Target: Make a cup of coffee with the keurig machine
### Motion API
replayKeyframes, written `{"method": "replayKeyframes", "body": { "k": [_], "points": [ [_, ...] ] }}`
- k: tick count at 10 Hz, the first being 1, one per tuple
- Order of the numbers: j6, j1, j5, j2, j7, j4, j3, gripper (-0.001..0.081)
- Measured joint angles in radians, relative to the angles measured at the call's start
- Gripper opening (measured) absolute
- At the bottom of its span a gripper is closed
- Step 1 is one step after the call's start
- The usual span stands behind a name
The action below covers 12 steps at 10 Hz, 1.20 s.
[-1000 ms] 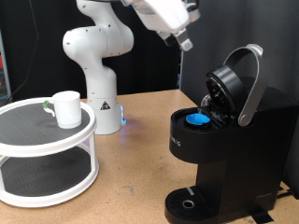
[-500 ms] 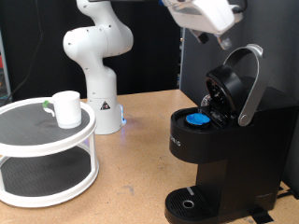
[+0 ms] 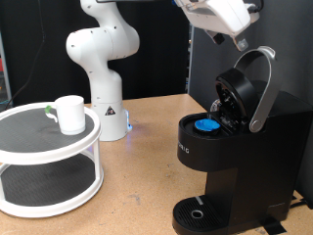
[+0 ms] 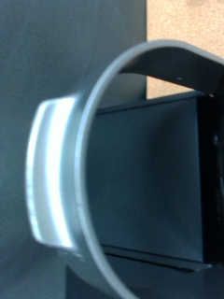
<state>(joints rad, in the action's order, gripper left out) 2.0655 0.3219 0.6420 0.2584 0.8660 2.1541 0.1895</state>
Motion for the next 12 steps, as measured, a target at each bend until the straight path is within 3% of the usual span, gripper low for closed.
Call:
{"method": "replayKeyframes", "body": {
  "k": [4,9,10,11,12],
  "points": [
    [-0.002,0.001,0.011,-0.002,-0.017,-0.029,-0.018,0.0803],
    [0.026,0.003,-0.004,-0.029,-0.086,-0.051,-0.096,0.0789],
    [0.035,0.004,-0.004,-0.031,-0.095,-0.052,-0.109,0.0617],
    [0.044,0.004,-0.004,-0.033,-0.103,-0.052,-0.121,0.0617],
    [0.056,0.004,-0.004,-0.036,-0.108,-0.052,-0.131,0.0434]
  ]
}}
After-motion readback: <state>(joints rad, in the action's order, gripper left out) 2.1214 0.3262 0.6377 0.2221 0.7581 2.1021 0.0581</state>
